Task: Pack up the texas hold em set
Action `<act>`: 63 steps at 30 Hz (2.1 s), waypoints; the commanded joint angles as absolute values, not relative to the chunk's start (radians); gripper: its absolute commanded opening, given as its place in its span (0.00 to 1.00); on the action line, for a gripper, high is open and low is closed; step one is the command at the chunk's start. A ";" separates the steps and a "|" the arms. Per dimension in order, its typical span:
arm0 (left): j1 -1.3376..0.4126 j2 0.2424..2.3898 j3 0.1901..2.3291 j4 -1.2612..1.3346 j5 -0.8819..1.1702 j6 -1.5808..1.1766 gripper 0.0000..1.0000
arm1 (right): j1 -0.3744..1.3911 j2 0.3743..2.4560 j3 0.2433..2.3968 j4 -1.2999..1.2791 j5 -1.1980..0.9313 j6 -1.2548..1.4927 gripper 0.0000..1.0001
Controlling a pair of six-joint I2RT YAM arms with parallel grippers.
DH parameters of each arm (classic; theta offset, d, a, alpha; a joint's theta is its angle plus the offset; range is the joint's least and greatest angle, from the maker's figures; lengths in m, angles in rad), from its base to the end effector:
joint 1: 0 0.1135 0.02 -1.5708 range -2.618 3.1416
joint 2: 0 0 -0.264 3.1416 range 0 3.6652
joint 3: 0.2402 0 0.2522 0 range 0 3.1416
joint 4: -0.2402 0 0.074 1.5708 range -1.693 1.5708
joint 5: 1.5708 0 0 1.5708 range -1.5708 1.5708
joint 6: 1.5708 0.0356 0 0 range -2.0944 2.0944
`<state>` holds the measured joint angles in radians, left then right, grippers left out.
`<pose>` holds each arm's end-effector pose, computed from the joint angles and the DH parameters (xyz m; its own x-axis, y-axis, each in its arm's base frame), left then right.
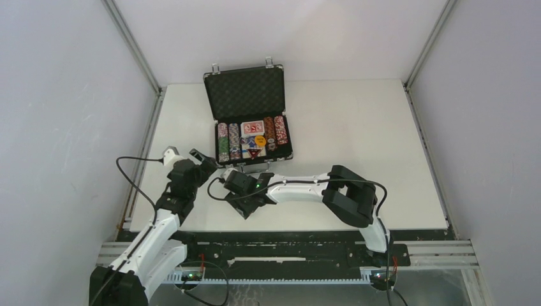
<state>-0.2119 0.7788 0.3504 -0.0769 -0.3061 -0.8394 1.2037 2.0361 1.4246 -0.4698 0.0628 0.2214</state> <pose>0.1727 -0.0262 0.1995 -0.2735 -0.6670 -0.6930 -0.3904 0.7354 -0.5538 0.1546 0.3959 0.1613 -0.5113 -0.7189 -0.4709 -0.8289 0.5572 0.0492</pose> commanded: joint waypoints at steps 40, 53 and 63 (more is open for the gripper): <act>-0.176 0.811 0.326 -0.042 -0.248 -0.862 0.99 | 1.229 2.100 1.467 -0.486 0.126 0.237 0.47; -0.174 0.815 0.324 -0.034 -0.229 -0.865 1.00 | 1.226 2.042 1.447 -0.487 0.158 0.243 0.36; -0.174 0.838 0.327 -0.021 -0.212 -0.862 1.00 | 1.208 1.984 1.457 -0.491 0.195 0.223 0.35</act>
